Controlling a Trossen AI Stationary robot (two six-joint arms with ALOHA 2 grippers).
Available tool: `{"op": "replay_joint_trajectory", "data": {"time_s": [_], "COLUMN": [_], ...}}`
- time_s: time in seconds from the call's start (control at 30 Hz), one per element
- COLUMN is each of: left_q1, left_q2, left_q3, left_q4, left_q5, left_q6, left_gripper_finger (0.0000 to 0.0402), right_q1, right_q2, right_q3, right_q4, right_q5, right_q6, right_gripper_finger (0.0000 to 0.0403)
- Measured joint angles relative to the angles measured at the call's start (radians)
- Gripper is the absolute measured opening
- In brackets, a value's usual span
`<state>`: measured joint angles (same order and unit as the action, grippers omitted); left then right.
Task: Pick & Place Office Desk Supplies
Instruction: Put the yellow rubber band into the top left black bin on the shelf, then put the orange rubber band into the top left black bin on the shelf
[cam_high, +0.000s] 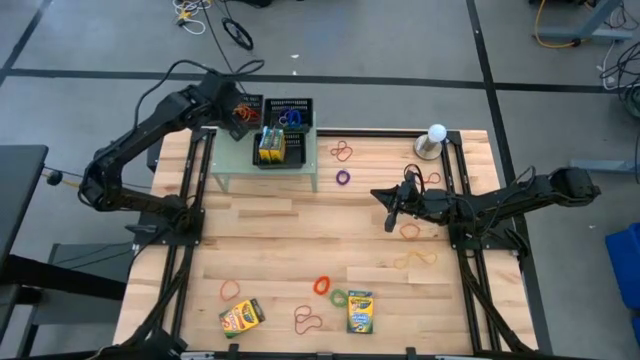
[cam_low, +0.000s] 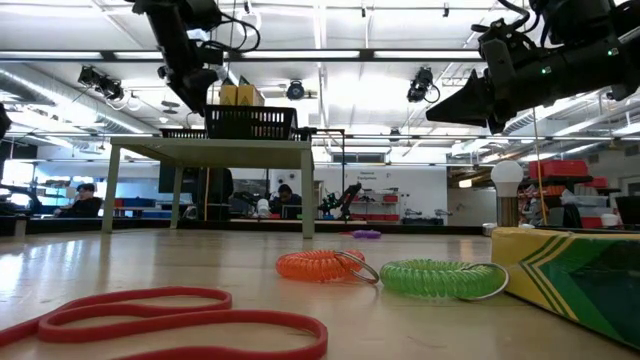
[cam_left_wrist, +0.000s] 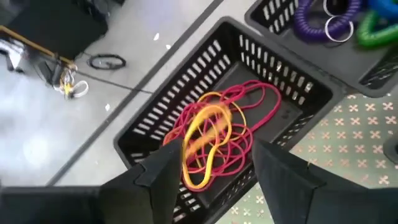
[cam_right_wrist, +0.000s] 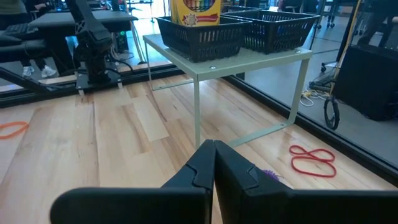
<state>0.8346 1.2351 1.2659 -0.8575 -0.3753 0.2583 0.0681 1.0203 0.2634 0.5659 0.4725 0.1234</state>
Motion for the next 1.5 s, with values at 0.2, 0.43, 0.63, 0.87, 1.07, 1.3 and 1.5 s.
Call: {"op": "replay_joint_trajectory", "data": {"time_s": [0.2,0.43,0.63,0.87,1.07,1.3,1.5], "left_q1": [-0.018,0.105,0.195,-0.073,-0.349,-0.617,-0.815], "left_q2": [0.012,0.015,0.011,-0.108,-0.308,-0.456,-0.398], "left_q3": [0.036,0.141,0.166,-0.017,-0.268,-0.577,-0.824], "left_q4": [-0.039,-0.047,-0.089,0.028,0.317,0.671,1.196], "left_q5": [-0.094,0.201,0.413,0.455,0.42,0.294,0.217], "left_q6": [0.085,-0.08,-0.112,-0.041,-0.132,-0.269,-0.261], "left_gripper_finger": [0.0217,0.0255,0.0235,0.0109,0.0014,0.001,0.0009], "right_q1": [0.0,0.0,0.0,0.0,0.0,0.0,0.0], "right_q2": [0.0,0.0,0.0,0.0,0.0,0.0,0.0], "right_q3": [0.0,0.0,0.0,0.0,0.0,0.0,0.0], "right_q4": [0.0,0.0,0.0,0.006,0.006,0.006,-0.028], "right_q5": [0.0,0.0,0.0,0.0,0.0,-0.029,-0.025], "right_q6": [0.0,0.0,0.001,0.045,0.05,0.129,0.154], "right_gripper_finger": [0.0011,0.0011,0.0011,0.0011,0.0011,0.0011,0.0011]}}
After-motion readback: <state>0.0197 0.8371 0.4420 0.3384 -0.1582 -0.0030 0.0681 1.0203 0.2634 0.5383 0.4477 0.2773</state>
